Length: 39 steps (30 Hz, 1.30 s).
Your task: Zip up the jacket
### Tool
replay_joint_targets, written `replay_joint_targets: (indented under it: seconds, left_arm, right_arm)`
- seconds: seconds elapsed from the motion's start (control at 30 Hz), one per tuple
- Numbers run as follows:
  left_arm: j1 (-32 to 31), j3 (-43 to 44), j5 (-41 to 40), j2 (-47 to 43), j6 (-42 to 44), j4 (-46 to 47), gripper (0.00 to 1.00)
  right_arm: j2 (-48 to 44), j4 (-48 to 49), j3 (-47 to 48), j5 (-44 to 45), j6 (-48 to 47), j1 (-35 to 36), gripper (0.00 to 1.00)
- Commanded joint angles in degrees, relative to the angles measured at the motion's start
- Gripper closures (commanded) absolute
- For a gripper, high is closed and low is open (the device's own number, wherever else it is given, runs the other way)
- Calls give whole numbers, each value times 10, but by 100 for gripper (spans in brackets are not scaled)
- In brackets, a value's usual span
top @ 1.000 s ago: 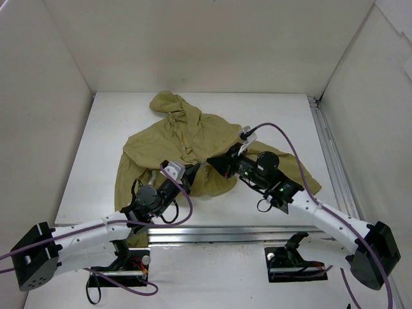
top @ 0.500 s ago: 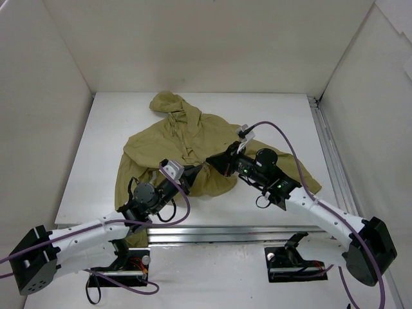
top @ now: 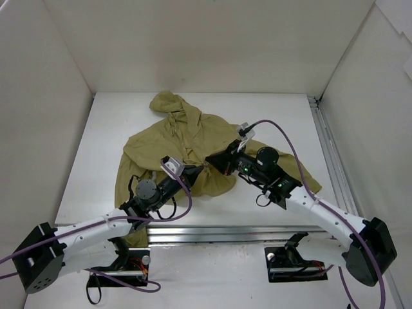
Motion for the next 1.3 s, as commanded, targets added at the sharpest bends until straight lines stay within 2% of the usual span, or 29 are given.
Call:
replay_joint_targets:
  seconds: [0.0,0.43,0.73,0.97,1.27]
  left_arm:
    - [-1,22,50,13,-15,33,100]
    - [24,28,94,36,-42,23,100]
    - [24,28,137,80,-107,-26,100]
    - [24,1,167,113,-174,-29,100]
    - [0,27,175,155,-238,-129,100]
  right_arm:
    - [0,63,41,-17,9,0,100]
    - [42,48,44,-15,6,-1,100]
    - [30,-67,29,29,-8,10,100]
    - [-2,-133,0,55,-7,21,100]
    - [-29,-254,-19,100,10,49,100]
